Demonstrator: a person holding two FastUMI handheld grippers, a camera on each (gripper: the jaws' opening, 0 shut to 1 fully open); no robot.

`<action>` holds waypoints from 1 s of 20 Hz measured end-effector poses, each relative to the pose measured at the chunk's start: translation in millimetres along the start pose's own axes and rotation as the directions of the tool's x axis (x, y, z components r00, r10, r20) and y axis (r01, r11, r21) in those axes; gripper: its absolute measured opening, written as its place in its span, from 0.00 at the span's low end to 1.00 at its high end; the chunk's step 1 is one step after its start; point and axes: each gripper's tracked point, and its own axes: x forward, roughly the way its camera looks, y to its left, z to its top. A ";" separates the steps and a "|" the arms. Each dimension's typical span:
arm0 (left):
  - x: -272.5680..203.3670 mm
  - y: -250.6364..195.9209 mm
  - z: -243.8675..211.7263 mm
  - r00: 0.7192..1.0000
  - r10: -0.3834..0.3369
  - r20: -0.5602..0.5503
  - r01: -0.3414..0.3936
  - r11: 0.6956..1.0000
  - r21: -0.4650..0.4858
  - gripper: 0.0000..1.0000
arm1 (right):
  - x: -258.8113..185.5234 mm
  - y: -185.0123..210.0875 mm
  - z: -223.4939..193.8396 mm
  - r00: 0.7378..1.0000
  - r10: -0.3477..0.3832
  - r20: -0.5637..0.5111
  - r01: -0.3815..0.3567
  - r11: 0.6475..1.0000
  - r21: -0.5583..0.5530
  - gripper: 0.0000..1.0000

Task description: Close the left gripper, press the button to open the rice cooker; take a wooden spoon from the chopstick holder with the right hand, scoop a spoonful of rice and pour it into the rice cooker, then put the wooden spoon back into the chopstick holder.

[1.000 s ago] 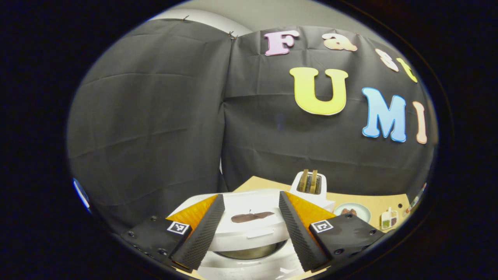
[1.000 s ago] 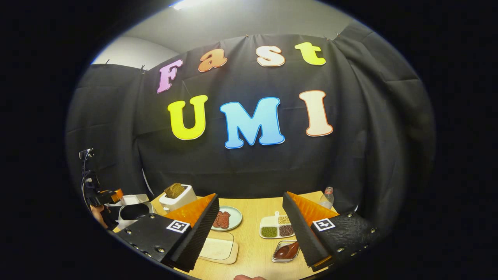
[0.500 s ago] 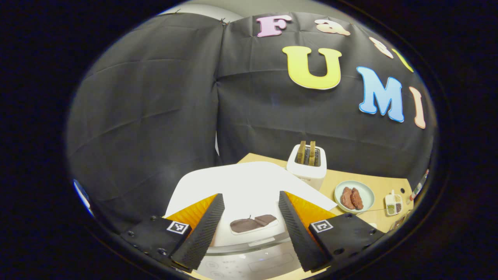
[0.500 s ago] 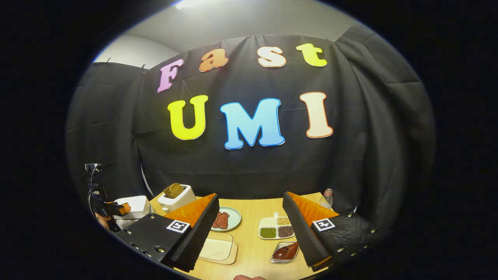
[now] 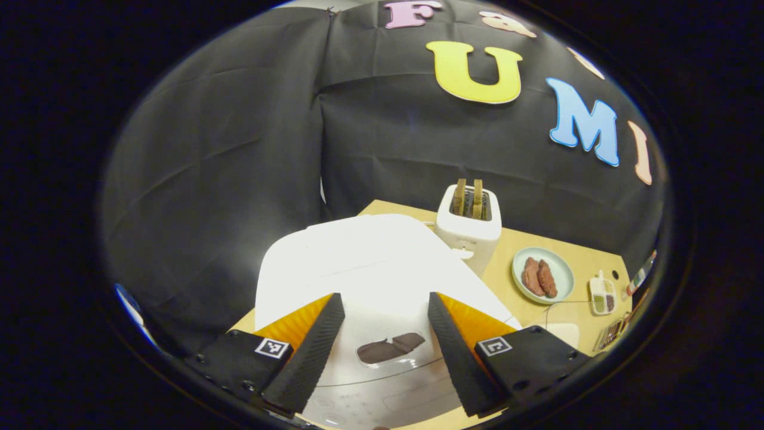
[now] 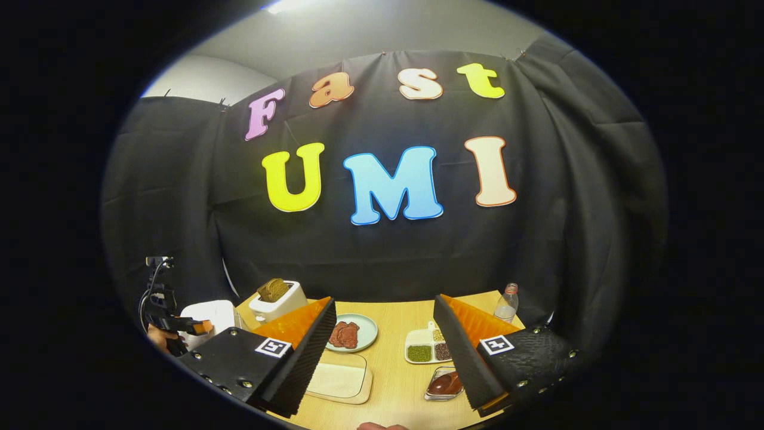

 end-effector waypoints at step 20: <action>-261.9 -174.3 174.9 0.751 -0.354 0.558 0.303 0.935 0.185 0.96 | -45.8 -9.2 70.1 0.985 -0.022 0.170 0.034 0.997 -0.065 0.99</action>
